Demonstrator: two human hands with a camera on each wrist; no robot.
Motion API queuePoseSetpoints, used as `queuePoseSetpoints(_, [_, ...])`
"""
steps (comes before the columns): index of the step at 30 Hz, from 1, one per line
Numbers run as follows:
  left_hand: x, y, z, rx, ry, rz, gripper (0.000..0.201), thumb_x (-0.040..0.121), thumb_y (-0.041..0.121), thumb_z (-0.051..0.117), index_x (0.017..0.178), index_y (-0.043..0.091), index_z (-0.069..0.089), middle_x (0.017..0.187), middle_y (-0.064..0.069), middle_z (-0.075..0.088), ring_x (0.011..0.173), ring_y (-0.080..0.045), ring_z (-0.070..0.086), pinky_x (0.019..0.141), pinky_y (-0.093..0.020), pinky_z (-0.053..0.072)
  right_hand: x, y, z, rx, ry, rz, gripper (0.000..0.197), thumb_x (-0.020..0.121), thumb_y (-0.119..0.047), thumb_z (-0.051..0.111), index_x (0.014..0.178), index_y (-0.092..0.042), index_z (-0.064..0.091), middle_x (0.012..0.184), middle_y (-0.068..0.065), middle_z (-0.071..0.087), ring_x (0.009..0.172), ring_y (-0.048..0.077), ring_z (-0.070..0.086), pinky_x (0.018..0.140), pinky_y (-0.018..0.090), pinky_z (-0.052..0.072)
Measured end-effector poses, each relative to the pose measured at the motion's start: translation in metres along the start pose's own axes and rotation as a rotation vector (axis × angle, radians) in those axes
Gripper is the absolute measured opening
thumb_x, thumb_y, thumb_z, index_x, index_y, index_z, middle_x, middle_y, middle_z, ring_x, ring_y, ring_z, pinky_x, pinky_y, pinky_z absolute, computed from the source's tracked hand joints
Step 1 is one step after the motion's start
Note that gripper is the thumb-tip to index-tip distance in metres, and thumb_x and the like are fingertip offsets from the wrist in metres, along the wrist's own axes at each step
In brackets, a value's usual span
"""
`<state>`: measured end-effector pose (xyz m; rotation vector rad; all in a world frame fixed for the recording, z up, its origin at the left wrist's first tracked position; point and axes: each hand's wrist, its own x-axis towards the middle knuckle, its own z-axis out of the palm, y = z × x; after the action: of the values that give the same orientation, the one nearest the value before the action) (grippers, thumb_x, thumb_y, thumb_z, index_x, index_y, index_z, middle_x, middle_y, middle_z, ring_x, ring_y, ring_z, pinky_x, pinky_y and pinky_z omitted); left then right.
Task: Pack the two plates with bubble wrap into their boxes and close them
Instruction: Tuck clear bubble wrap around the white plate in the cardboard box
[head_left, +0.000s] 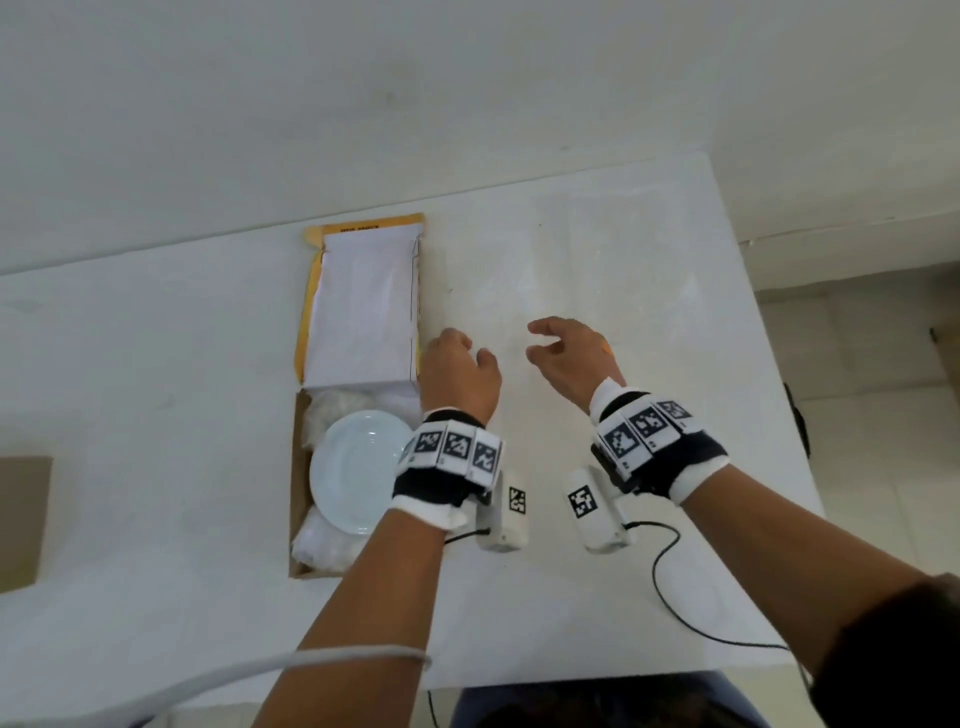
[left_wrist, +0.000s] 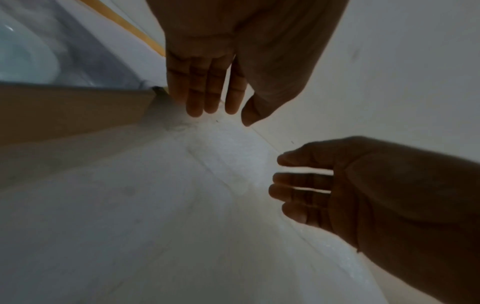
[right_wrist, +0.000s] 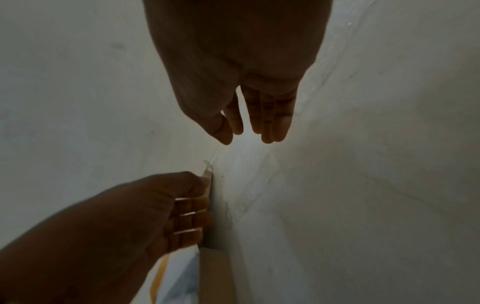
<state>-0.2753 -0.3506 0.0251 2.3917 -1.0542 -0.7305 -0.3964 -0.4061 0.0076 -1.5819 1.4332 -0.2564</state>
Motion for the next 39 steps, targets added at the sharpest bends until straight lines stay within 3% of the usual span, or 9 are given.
queuePoseSetpoints(4, [0.02, 0.005, 0.015, 0.169, 0.047, -0.006, 0.029, 0.091, 0.017, 0.049, 0.117, 0.005, 0.046, 0.118, -0.014, 0.052, 0.109, -0.03, 0.052, 0.083, -0.043, 0.046, 0.012, 0.007, 0.018, -0.213, -0.092, -0.086, 0.041, 0.091, -0.02, 0.052, 0.133, -0.018, 0.05, 0.145, 0.001, 0.042, 0.131, 0.021, 0.04, 0.108, 0.033, 0.034])
queuePoseSetpoints(13, [0.051, 0.016, 0.033, 0.261, -0.022, -0.191, 0.054, 0.091, 0.017, 0.054, 0.136, 0.005, 0.027, 0.129, -0.019, 0.048, 0.12, -0.034, 0.045, 0.096, -0.042, 0.038, 0.013, 0.019, 0.025, -0.308, -0.122, -0.061, 0.047, 0.09, -0.023, 0.053, 0.137, -0.019, 0.044, 0.147, -0.004, 0.041, 0.134, 0.02, 0.033, 0.11, 0.039, 0.031])
queuePoseSetpoints(16, [0.052, 0.019, 0.03, 0.173, -0.028, -0.232, 0.06, 0.087, 0.011, 0.059, 0.136, 0.003, 0.025, 0.126, -0.019, 0.051, 0.113, -0.034, 0.052, 0.093, -0.04, 0.046, 0.01, 0.02, 0.025, -0.288, -0.104, -0.038, 0.047, 0.089, -0.023, 0.054, 0.136, -0.022, 0.045, 0.144, -0.003, 0.043, 0.132, 0.02, 0.036, 0.108, 0.04, 0.034])
queuePoseSetpoints(18, [0.046, 0.022, 0.023, 0.075, -0.059, -0.284, 0.055, 0.083, 0.005, 0.059, 0.131, 0.002, 0.032, 0.12, -0.016, 0.055, 0.105, -0.033, 0.057, 0.081, -0.034, 0.049, 0.006, 0.018, 0.023, -0.236, -0.106, -0.007, 0.048, 0.089, -0.023, 0.055, 0.136, -0.023, 0.044, 0.138, 0.003, 0.048, 0.126, 0.022, 0.043, 0.105, 0.038, 0.038])
queuePoseSetpoints(22, [0.028, 0.023, 0.012, -0.054, -0.153, -0.314, 0.041, 0.081, 0.009, 0.056, 0.122, 0.007, 0.05, 0.117, -0.009, 0.059, 0.1, -0.028, 0.059, 0.067, -0.026, 0.037, -0.009, 0.015, 0.009, -0.08, -0.082, 0.022, 0.045, 0.09, -0.022, 0.057, 0.133, -0.021, 0.046, 0.131, 0.004, 0.055, 0.119, 0.019, 0.051, 0.097, 0.029, 0.04])
queuePoseSetpoints(24, [0.016, 0.021, 0.008, -0.15, -0.153, -0.253, 0.019, 0.078, 0.008, 0.055, 0.096, 0.006, 0.057, 0.089, -0.007, 0.061, 0.075, -0.024, 0.054, 0.054, -0.021, 0.032, -0.021, 0.015, -0.002, 0.014, -0.018, 0.038, 0.04, 0.089, -0.022, 0.059, 0.129, -0.018, 0.049, 0.126, 0.003, 0.058, 0.115, 0.017, 0.054, 0.095, 0.026, 0.041])
queuePoseSetpoints(26, [-0.003, 0.02, 0.003, -0.238, -0.157, -0.206, 0.008, 0.075, 0.007, 0.058, 0.078, 0.009, 0.051, 0.071, -0.007, 0.048, 0.064, -0.02, 0.041, 0.047, -0.022, 0.026, -0.036, 0.014, -0.014, 0.12, 0.047, 0.06, 0.038, 0.088, -0.026, 0.061, 0.124, -0.017, 0.052, 0.119, 0.001, 0.059, 0.106, 0.015, 0.055, 0.09, 0.025, 0.042])
queuePoseSetpoints(33, [-0.1, 0.016, -0.03, -0.688, -0.289, -0.165, 0.019, 0.074, -0.005, 0.066, 0.088, 0.007, 0.066, 0.085, -0.011, 0.069, 0.079, -0.027, 0.064, 0.074, -0.04, 0.051, -0.099, 0.026, -0.052, 0.575, -0.045, 0.163, 0.063, 0.077, -0.041, 0.071, 0.129, -0.014, 0.048, 0.118, 0.005, 0.057, 0.108, 0.019, 0.057, 0.087, 0.029, 0.042])
queuePoseSetpoints(39, [-0.18, 0.005, -0.045, -0.719, -0.279, -0.103, 0.036, 0.065, 0.002, 0.073, 0.099, 0.007, 0.065, 0.096, -0.014, 0.072, 0.092, -0.034, 0.067, 0.083, -0.047, 0.053, -0.168, 0.035, -0.064, 0.852, -0.235, -0.003, 0.011, 0.084, -0.016, 0.066, 0.093, -0.011, 0.063, 0.082, 0.008, 0.07, 0.06, 0.015, 0.06, 0.052, 0.023, 0.04])
